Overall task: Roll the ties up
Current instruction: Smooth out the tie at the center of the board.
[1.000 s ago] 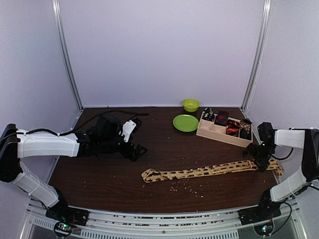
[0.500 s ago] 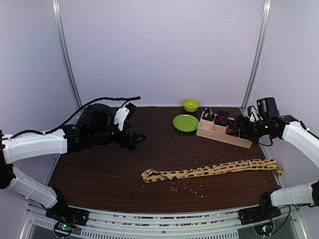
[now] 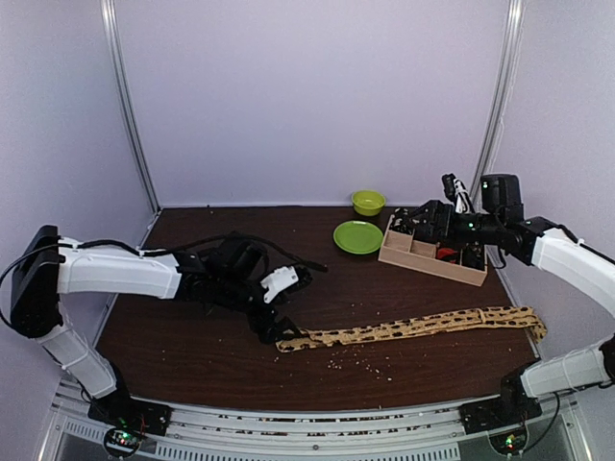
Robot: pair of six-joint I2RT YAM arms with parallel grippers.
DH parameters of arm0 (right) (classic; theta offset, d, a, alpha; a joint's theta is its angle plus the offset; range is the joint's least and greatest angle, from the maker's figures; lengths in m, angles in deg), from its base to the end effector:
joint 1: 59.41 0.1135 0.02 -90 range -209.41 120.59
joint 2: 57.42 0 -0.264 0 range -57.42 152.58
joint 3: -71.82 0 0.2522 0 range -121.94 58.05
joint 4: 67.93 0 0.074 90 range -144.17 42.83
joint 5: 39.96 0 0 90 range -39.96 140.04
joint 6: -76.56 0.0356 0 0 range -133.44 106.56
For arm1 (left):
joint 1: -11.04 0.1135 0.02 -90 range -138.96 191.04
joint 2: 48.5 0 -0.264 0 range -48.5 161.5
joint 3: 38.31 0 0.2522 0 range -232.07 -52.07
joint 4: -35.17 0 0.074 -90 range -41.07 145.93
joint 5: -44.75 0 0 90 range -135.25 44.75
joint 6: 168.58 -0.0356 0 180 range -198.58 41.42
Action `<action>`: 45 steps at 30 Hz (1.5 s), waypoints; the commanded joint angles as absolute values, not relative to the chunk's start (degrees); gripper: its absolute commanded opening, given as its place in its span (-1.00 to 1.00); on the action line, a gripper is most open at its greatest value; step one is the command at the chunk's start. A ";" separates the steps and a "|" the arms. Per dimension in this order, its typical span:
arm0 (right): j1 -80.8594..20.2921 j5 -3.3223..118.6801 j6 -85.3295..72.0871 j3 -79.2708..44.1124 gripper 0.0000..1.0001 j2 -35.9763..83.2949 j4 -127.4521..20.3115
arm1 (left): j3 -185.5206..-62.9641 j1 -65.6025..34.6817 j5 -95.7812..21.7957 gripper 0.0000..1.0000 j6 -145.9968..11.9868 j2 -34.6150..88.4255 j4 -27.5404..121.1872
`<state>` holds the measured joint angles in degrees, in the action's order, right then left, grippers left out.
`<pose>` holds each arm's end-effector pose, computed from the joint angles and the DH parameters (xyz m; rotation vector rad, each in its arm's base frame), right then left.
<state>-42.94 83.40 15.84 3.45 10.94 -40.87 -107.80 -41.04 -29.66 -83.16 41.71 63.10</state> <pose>0.2507 0.0945 0.3118 -0.1486 2.1303 1.0797 0.1943 -0.2649 0.2070 1.2996 2.1386 -0.6930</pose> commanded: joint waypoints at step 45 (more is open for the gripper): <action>-41.24 93.30 25.58 16.31 0.99 10.87 -55.02 | -106.51 -42.05 -31.06 0.95 -64.20 39.87 44.49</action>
